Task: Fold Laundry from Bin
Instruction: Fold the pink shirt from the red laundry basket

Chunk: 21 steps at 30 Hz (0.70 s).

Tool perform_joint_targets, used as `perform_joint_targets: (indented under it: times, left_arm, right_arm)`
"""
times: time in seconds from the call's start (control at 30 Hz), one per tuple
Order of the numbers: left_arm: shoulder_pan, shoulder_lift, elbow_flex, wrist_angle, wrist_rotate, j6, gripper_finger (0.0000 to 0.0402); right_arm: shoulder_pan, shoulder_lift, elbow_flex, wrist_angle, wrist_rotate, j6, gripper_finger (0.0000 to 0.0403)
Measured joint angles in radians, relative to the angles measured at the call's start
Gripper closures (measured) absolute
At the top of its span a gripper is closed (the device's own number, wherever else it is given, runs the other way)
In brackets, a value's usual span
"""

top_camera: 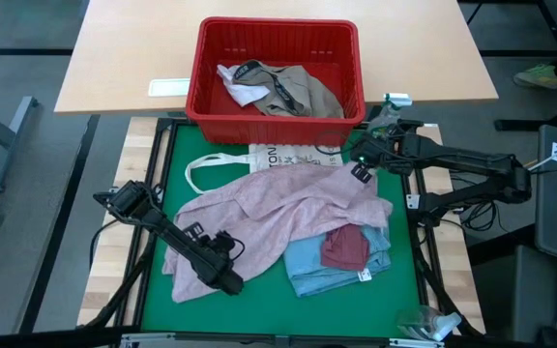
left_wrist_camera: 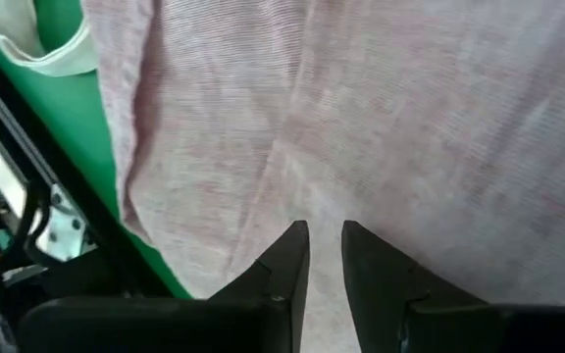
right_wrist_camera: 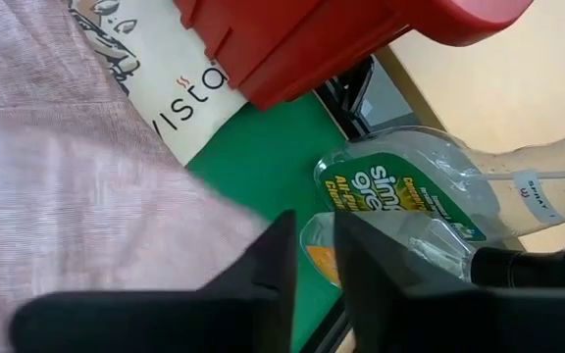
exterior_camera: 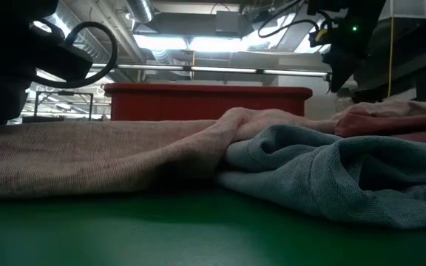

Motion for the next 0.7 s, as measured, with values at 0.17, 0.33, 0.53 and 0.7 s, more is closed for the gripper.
perform_joint_targets:
  times: [0.17,0.33,0.53,0.7]
  left_arm:
    - [0.0,0.0,0.0,0.036,0.0,0.0,0.0354]
    - [0.0,0.0,0.001,0.05,0.0,-0.017,0.0366]
    - [0.0,0.0,0.031,0.041,-0.026,-0.033,0.0392]
    - [0.0,0.0,0.121,-0.012,-0.09,-0.006,0.0397]
  right_arm:
    - [0.0,0.0,0.024,-0.071,0.0,-0.03,0.027]
    - [0.001,-0.002,0.12,-0.274,-0.075,-0.014,0.0252]
    - [0.031,-0.097,0.126,-0.31,-0.378,-0.021,0.0257]
    - [0.131,-0.215,0.067,-0.3,-0.445,0.103,0.0257]
